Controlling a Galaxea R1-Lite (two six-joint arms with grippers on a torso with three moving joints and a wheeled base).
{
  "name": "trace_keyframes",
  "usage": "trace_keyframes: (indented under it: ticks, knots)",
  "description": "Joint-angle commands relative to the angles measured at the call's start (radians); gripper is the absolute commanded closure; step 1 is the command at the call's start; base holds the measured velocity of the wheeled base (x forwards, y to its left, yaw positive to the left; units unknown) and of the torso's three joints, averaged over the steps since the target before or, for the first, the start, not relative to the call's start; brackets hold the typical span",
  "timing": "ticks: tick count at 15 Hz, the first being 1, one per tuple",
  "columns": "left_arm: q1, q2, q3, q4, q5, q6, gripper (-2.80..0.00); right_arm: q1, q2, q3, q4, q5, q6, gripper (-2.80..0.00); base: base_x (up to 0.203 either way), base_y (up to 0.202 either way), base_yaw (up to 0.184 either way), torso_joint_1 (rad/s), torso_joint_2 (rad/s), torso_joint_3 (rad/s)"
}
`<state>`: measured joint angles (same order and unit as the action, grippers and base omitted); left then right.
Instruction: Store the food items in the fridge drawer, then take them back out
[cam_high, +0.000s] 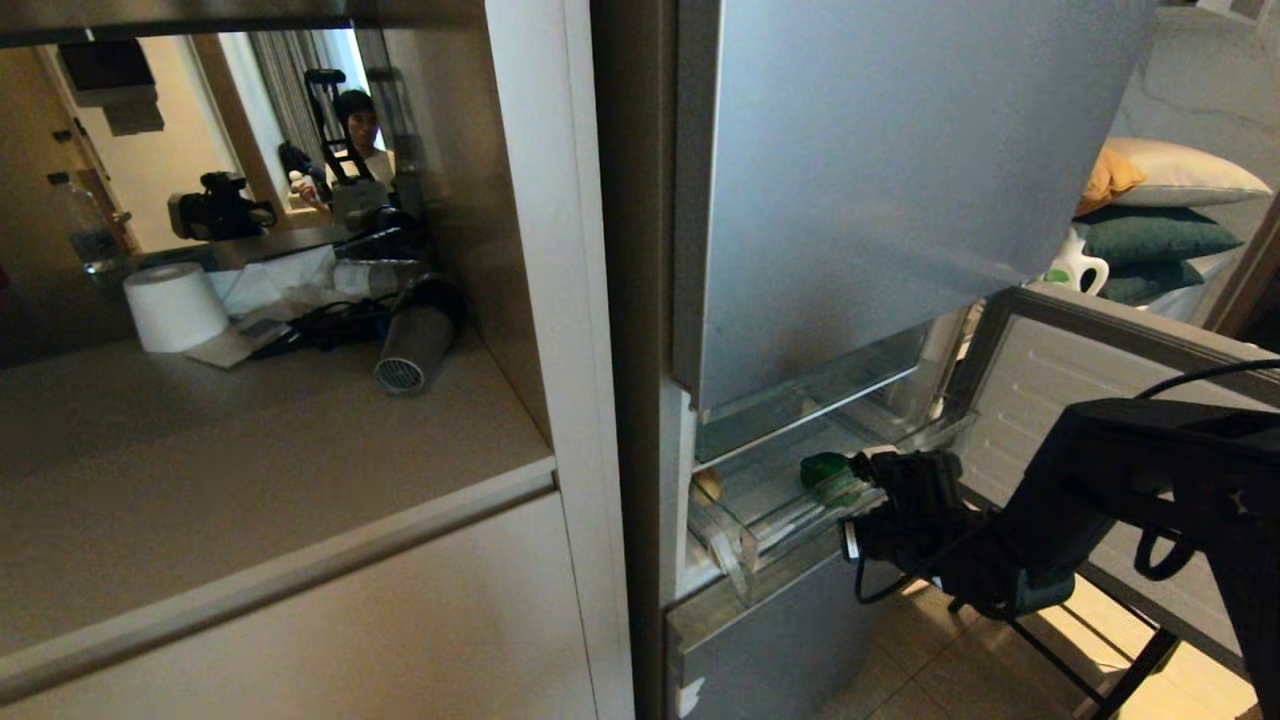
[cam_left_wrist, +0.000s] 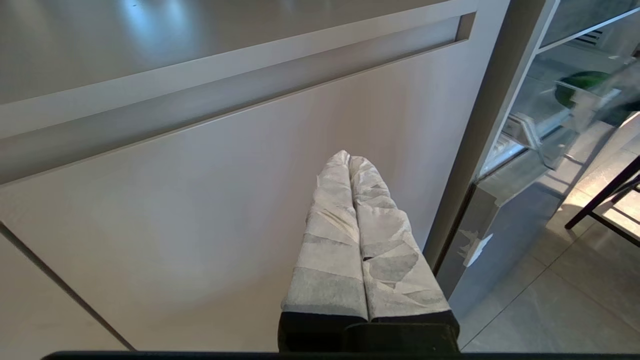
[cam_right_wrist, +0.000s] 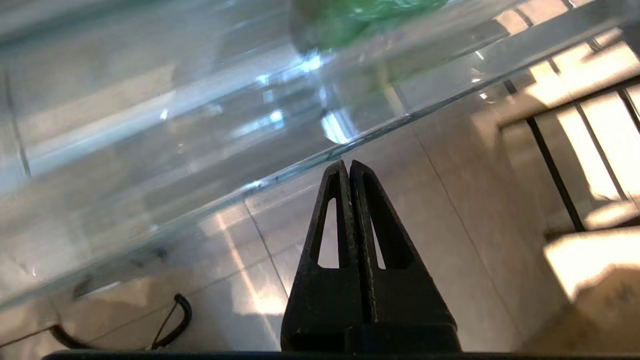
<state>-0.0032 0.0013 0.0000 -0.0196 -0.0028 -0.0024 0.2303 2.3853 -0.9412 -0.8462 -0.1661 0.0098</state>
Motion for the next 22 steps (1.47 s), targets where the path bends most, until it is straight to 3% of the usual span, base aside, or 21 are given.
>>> trace_keyframes:
  ticks: [1,10,14,17,22]
  knots:
    - [0.000,0.000,0.011,0.000,0.000,-0.001,0.00,-0.003,0.046,-0.048,-0.007,0.015,-0.007,0.00,0.000,0.000,0.000,0.000,0.00,0.000]
    - [0.000,0.000,0.011,0.000,0.000,-0.001,0.00,-0.012,0.171,-0.232,-0.112,0.123,-0.073,0.00,0.000,0.000,0.000,0.000,0.00,0.000]
    - [0.000,0.000,0.011,0.000,0.000,-0.001,0.00,-0.014,0.144,-0.220,-0.116,0.140,-0.071,0.00,0.000,0.000,0.000,0.000,0.00,0.000]
    - [0.000,0.000,0.011,0.000,0.000,-0.001,0.00,-0.006,0.019,-0.037,-0.168,0.147,-0.070,0.00,0.000,0.000,0.000,0.000,0.00,0.000]
    - [0.000,0.000,0.009,0.000,0.000,-0.001,0.00,0.017,-0.384,0.443,-0.313,0.150,-0.076,0.00,0.000,0.000,0.000,0.000,0.00,0.000]
